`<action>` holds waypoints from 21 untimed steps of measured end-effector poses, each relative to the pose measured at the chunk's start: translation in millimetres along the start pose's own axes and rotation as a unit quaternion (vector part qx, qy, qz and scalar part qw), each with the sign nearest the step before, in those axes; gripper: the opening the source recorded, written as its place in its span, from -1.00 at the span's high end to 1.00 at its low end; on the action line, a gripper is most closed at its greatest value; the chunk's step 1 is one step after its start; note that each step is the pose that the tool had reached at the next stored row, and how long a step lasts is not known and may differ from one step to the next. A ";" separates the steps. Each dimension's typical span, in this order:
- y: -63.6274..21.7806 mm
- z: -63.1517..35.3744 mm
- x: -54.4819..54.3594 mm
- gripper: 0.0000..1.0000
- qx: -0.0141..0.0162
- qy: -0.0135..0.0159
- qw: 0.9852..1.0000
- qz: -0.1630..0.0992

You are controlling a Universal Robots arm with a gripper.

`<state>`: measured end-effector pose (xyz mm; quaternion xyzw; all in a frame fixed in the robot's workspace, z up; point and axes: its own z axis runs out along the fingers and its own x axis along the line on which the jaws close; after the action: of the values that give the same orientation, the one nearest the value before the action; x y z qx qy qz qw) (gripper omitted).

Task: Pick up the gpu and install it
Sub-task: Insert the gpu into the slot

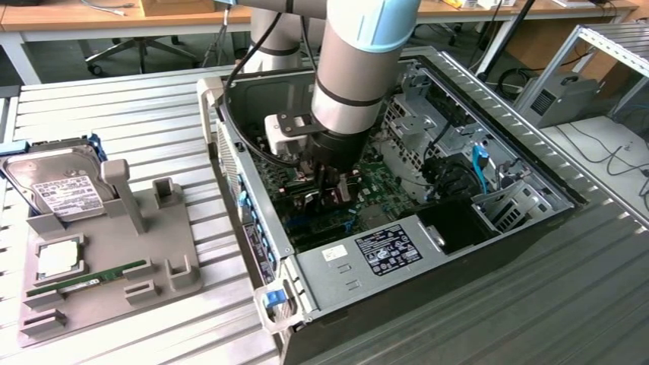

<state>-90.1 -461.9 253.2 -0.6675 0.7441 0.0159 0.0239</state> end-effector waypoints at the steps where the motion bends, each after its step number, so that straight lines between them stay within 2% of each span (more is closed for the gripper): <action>1: 0.0 -0.2 0.0 0.42 0.000 0.000 1.000 0.000; 12: -0.1 -0.3 0.8 0.40 0.000 0.000 1.000 0.000; 13: -0.1 -0.2 0.8 0.27 0.000 0.000 1.000 0.000; 21: -0.1 -2.2 0.7 0.27 0.000 0.000 1.000 0.000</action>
<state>-90.1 -462.7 255.4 -0.6675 0.7441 0.0159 0.0240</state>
